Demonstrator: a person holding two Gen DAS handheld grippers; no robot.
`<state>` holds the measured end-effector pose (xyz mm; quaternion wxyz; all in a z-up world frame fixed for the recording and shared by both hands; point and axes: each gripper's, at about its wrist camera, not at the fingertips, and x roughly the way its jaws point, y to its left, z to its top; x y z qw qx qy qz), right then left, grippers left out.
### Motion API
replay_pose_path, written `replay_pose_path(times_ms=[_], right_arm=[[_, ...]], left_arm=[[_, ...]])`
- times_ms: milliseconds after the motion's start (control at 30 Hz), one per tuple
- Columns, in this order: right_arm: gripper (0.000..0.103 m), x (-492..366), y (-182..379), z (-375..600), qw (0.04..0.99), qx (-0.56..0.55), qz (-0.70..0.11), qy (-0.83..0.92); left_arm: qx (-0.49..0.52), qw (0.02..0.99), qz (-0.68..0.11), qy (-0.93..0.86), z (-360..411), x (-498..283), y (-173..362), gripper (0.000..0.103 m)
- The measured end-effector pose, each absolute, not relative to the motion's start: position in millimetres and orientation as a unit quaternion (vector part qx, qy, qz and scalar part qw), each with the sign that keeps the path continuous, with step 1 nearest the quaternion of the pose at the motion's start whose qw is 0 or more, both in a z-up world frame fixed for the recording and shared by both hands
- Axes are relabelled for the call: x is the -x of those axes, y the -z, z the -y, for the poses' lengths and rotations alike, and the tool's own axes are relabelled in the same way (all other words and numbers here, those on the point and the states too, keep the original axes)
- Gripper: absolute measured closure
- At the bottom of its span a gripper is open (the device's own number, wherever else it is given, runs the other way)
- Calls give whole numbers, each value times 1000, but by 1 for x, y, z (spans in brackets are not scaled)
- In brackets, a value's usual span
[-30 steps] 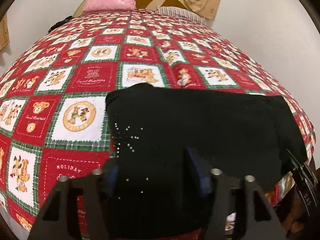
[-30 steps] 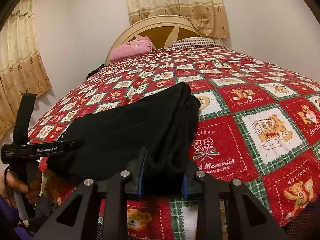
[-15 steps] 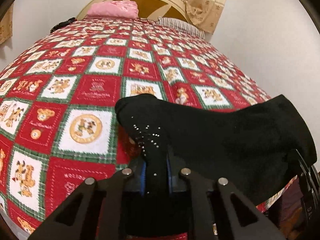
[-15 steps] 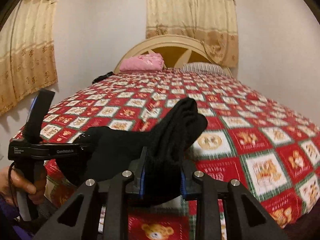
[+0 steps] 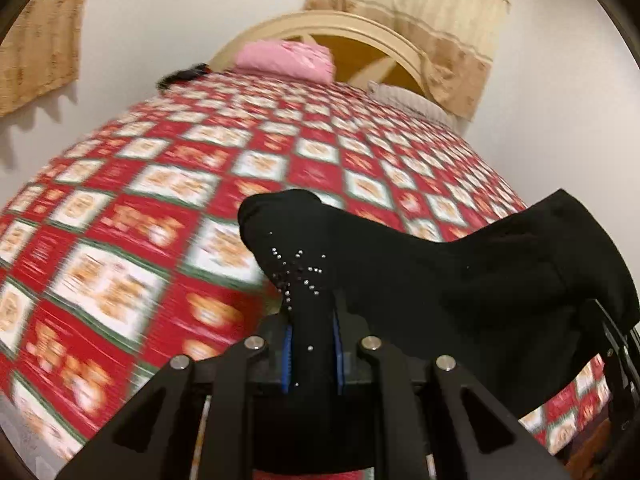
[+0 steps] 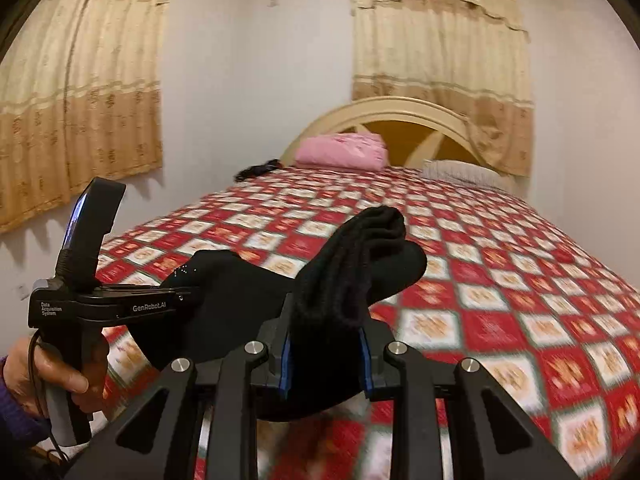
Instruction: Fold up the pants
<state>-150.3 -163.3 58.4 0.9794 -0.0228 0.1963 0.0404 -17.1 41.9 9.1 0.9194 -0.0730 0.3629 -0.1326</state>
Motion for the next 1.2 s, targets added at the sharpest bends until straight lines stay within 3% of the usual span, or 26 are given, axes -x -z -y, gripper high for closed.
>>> replay_pose_path(times_ms=[400, 667, 867, 967, 1000, 1033, 1100, 1133, 1200], right_arm=[[77, -2, -57, 44, 964, 35, -214, -155], [77, -76, -6, -10, 944, 56, -275, -176], [76, -106, 40, 1, 925, 44, -339, -165], [76, -111, 46, 5, 920, 33, -351, -172], [75, -112, 47, 3, 919, 42, -353, -171], [74, -112, 49, 0, 918, 49, -355, -170], [69, -116, 54, -3, 913, 66, -368, -164], [64, -117, 57, -3, 911, 65, -373, -163], [52, -122, 59, 1, 908, 57, -383, -158]], left_arm=[[72, 939, -337, -14, -169, -55, -21, 87], [69, 920, -379, -66, -209, -94, 23, 87], [82, 903, -416, -75, -223, -102, 59, 84], [77, 903, -414, -86, -223, -100, 64, 71], [73, 902, -415, -96, -223, -100, 66, 58], [70, 901, -415, -108, -225, -101, 67, 37], [65, 896, -413, -148, -233, -100, 71, 10], [71, 894, -414, -155, -238, -99, 74, 2], [94, 888, -424, -149, -251, -99, 79, 0]])
